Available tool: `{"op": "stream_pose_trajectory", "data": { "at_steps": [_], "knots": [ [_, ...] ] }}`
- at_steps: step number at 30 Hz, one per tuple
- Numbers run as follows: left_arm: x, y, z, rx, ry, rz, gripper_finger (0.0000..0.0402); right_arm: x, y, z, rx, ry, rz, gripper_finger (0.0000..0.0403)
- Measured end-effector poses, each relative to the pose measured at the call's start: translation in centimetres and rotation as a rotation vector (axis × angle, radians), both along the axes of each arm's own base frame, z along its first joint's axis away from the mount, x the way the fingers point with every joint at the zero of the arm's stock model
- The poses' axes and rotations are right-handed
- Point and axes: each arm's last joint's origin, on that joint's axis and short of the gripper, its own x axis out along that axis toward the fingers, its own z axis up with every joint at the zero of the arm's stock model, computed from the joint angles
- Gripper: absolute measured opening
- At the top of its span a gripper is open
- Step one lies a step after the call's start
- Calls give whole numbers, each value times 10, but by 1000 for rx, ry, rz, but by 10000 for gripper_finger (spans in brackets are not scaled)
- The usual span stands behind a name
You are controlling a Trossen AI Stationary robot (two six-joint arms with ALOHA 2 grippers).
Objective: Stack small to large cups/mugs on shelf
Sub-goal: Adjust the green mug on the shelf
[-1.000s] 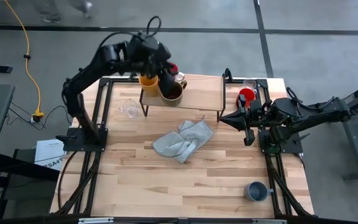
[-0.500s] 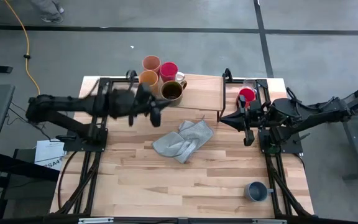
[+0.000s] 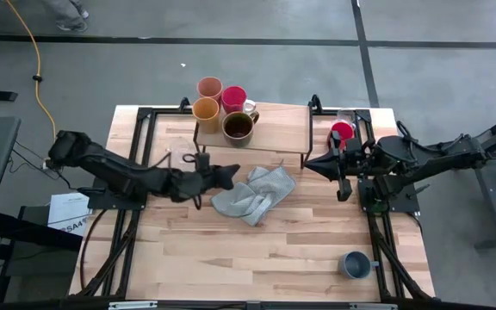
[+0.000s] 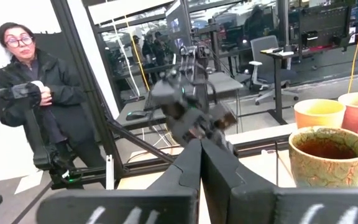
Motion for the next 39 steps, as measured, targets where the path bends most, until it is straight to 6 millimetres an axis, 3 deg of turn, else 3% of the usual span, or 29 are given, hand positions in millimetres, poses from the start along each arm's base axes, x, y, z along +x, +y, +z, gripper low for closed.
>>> {"op": "stream_pose_trajectory", "data": {
  "at_steps": [5, 10, 21, 39],
  "knots": [
    [11, 4, -23, -67, -6, 91, 0, 0, 0, 0, 1, -2, -1, 0],
    [18, 16, -29, -93, -51, 142, 0, 0, 0, 0, 1, -3, -2, 0],
    [26, 51, -32, -124, -65, 59, 0, 0, 0, 0, 1, -4, -2, 0],
    [23, 69, -32, -57, -18, 127, 0, 0, 0, 0, 1, -4, -2, 0]
  ]
}}
